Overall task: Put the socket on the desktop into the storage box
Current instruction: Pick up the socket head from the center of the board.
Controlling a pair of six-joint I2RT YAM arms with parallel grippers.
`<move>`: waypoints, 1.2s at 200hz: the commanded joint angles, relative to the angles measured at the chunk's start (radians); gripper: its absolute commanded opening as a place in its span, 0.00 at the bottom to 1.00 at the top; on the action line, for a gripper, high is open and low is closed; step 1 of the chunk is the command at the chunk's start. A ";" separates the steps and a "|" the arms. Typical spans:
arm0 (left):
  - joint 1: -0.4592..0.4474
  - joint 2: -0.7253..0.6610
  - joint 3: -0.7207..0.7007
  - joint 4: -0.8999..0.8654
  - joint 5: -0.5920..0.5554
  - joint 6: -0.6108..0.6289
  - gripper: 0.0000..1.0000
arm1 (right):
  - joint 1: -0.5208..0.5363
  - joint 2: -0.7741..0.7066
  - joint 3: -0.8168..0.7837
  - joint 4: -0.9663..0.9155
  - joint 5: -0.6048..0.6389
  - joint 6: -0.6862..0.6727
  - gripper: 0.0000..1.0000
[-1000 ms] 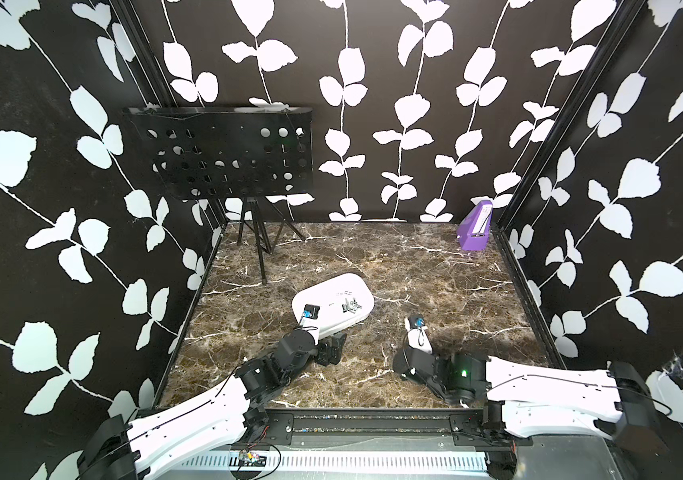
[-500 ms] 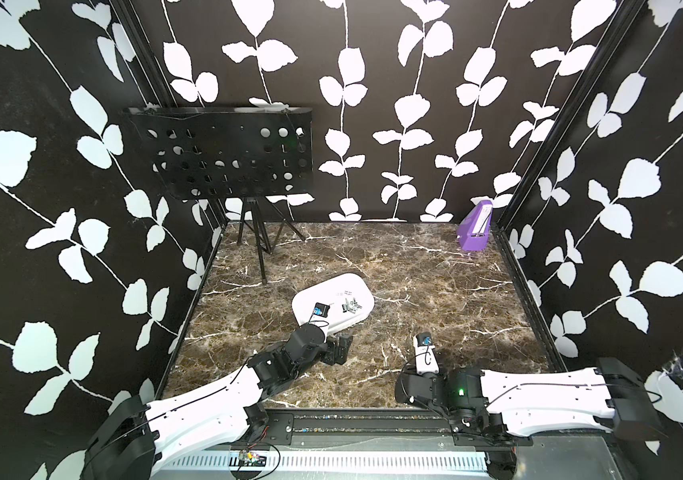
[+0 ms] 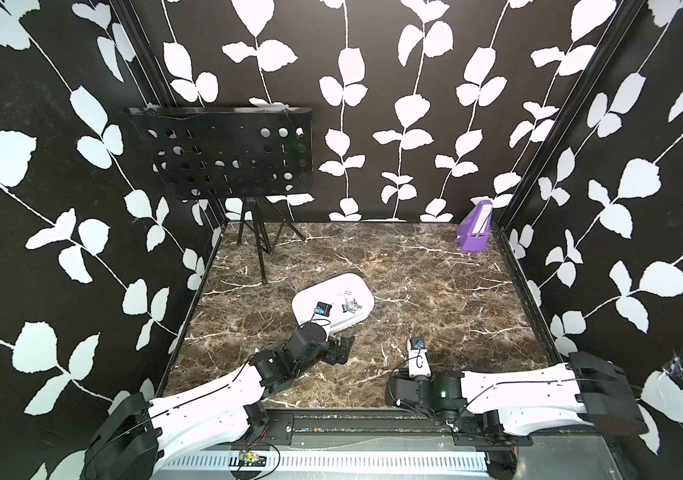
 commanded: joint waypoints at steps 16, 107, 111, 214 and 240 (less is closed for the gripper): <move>-0.006 -0.007 0.024 0.002 -0.003 -0.001 0.94 | 0.008 0.058 -0.018 0.025 0.039 0.041 0.45; -0.006 -0.014 0.021 0.002 -0.009 -0.005 0.94 | -0.024 0.155 -0.022 0.071 0.029 0.051 0.43; -0.007 -0.013 0.021 0.003 -0.009 -0.006 0.94 | -0.027 0.158 -0.025 0.078 0.025 0.050 0.43; -0.007 -0.018 0.018 0.004 -0.011 -0.007 0.94 | -0.066 0.215 -0.039 0.131 -0.023 0.036 0.29; -0.007 -0.024 0.016 0.001 -0.016 -0.007 0.94 | -0.066 0.216 -0.037 0.130 -0.023 0.036 0.24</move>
